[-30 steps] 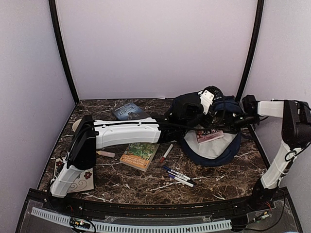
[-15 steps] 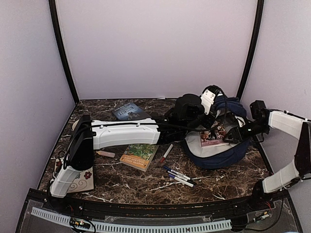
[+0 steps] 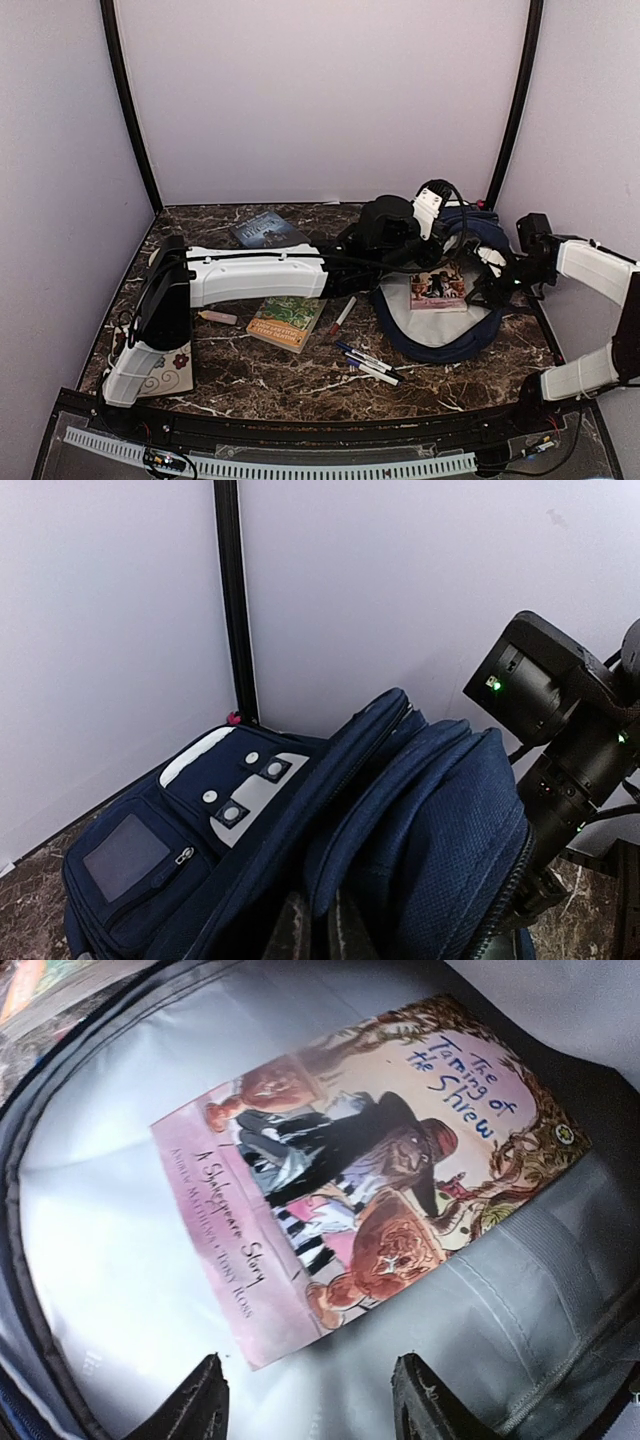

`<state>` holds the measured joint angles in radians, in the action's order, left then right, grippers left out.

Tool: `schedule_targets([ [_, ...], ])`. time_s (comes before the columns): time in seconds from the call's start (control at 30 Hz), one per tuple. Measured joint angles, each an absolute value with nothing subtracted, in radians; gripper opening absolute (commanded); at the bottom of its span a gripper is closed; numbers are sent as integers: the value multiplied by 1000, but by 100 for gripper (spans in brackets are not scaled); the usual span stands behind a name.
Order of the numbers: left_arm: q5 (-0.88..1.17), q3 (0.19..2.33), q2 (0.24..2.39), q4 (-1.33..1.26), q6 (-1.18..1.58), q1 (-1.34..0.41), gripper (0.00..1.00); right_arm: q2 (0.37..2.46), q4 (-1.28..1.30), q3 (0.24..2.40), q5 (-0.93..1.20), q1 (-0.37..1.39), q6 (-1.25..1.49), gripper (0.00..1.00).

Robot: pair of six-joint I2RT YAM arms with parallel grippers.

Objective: Pack the student bag
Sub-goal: Adjust the book in the largest pocket of the bag.

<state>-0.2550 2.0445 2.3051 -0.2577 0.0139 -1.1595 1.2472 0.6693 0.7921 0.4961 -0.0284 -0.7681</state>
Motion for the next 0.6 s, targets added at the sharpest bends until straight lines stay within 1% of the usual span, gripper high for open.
schedule_targets([
  [0.13,-239,2045,2305,-246,35,-1159,0,1286,635,793,455,6,-810,65],
  [0.27,-222,2042,2305,-236,55,-1159,0,1317,615,791,426,49,-874,66],
  [0.33,-218,2038,2304,-234,64,-1159,0,1324,599,782,410,60,-905,64],
  [0.43,-217,2030,2302,-231,69,-1159,0,1326,583,759,389,64,-952,60],
  [0.6,-229,2012,2296,-230,64,-1159,0,1296,599,728,367,64,-1035,61],
])
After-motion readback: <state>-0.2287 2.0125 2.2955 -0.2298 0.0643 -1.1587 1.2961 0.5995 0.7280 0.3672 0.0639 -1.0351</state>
